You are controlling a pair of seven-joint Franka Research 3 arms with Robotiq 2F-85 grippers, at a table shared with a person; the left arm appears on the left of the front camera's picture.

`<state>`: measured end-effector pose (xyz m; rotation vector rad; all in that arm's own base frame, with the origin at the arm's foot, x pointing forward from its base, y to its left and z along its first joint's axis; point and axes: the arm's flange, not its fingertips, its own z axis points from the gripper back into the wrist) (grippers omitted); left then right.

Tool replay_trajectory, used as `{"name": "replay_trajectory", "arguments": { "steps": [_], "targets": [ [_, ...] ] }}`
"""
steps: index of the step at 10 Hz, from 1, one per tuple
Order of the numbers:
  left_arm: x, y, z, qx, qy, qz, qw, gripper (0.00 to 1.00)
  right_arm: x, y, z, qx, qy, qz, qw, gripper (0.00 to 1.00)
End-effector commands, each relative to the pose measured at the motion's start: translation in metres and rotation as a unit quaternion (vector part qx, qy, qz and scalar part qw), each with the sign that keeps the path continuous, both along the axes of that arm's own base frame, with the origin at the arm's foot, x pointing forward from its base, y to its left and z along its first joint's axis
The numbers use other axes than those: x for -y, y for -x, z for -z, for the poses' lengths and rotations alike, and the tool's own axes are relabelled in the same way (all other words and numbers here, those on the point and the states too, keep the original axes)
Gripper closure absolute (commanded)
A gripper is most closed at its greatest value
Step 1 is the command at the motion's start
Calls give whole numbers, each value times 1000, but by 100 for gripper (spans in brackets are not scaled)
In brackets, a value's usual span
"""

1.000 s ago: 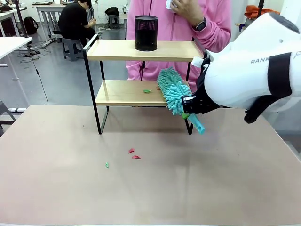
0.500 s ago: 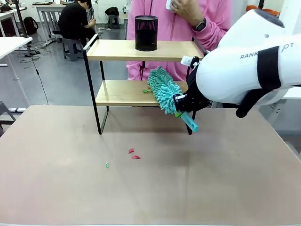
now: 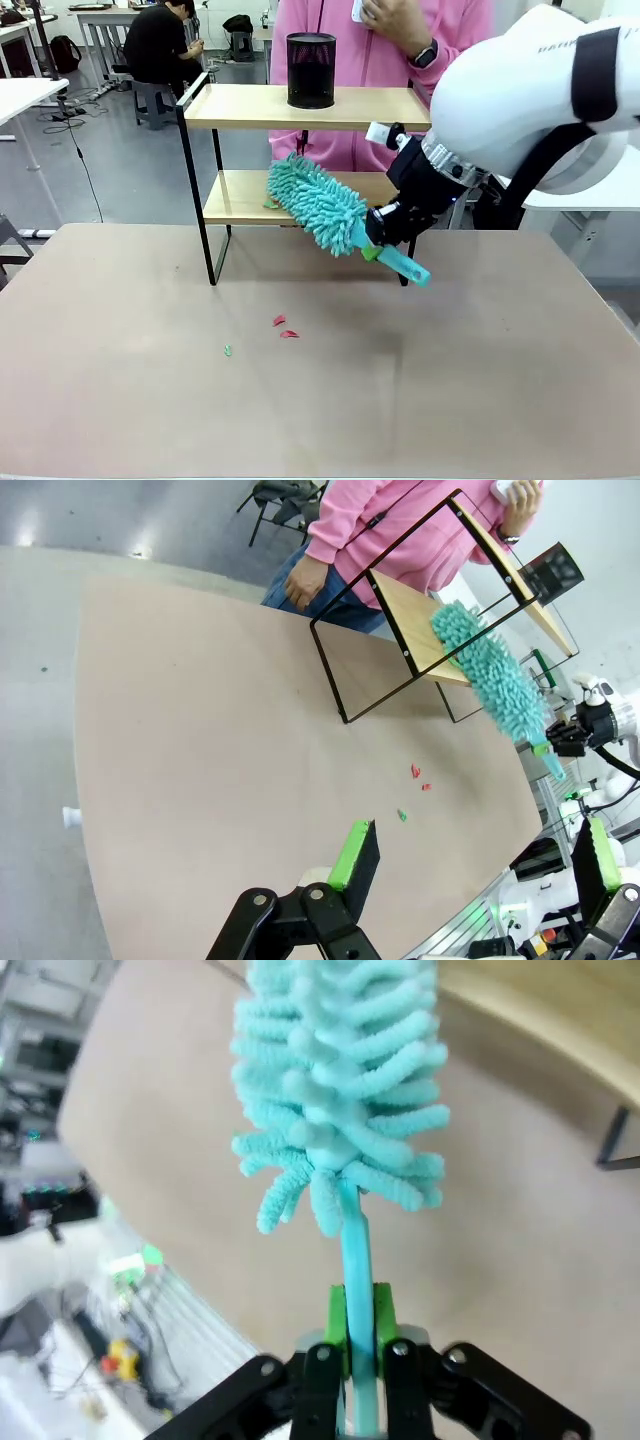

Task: Clean the shelf.
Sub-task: Clean the remaining tier of the Shelf with the Duster once objects are removed.

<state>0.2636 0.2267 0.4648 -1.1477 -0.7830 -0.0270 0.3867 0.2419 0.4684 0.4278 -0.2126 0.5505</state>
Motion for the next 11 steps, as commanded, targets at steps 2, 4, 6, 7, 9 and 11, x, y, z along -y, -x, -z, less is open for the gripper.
{"name": "replay_trajectory", "arguments": {
  "steps": [2,4,6,7,9,11],
  "targets": [
    [0,-1,-1,13,4,0,1000,0,17,12,-2,-42,-7,-175,984,88],
    [0,-1,-1,13,4,0,1000,0,34,21,-3,-86,-7,-302,949,88],
    [0,-1,-1,13,4,0,1000,0,46,23,-3,-93,-22,-317,944,88],
    [0,-1,-1,13,4,0,1000,0,48,24,-2,-94,-25,-312,945,88],
    [0,-1,-1,13,4,0,1000,0,53,25,0,-97,-39,-306,946,88],
    [0,-1,-1,13,4,0,1000,0,89,33,-21,-96,-109,-282,948,88]
  ]
}}
